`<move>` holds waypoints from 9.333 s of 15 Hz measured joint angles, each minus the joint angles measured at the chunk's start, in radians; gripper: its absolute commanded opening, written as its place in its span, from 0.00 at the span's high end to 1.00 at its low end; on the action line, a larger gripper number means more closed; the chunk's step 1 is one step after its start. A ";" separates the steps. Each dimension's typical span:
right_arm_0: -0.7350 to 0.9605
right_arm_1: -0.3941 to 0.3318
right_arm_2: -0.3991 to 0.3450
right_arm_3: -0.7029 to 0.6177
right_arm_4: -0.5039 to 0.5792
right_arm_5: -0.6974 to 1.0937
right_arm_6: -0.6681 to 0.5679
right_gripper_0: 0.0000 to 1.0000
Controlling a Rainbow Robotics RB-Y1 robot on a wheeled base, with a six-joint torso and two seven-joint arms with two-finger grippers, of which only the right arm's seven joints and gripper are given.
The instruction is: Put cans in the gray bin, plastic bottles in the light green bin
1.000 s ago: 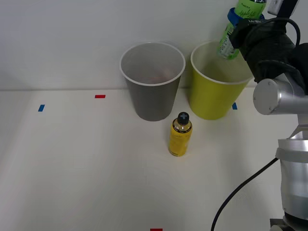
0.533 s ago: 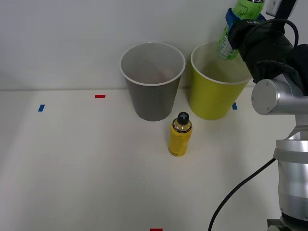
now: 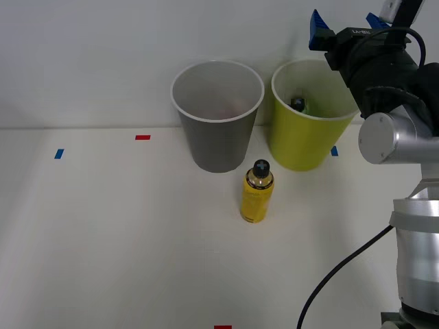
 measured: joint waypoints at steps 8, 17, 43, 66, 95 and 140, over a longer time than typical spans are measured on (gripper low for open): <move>0.000 0.000 0.000 0.000 -0.039 0.000 0.006 0.00; 0.187 -0.033 0.023 -0.162 -0.051 0.000 0.024 0.00; 1.452 0.004 0.252 -0.498 0.052 -0.596 0.322 0.00; 1.582 0.077 0.196 -0.045 0.571 -1.282 -0.406 0.00; 1.649 0.077 0.106 -0.020 0.699 -1.390 -0.464 0.00; 1.649 0.077 0.106 -0.020 0.699 -1.390 -0.464 0.00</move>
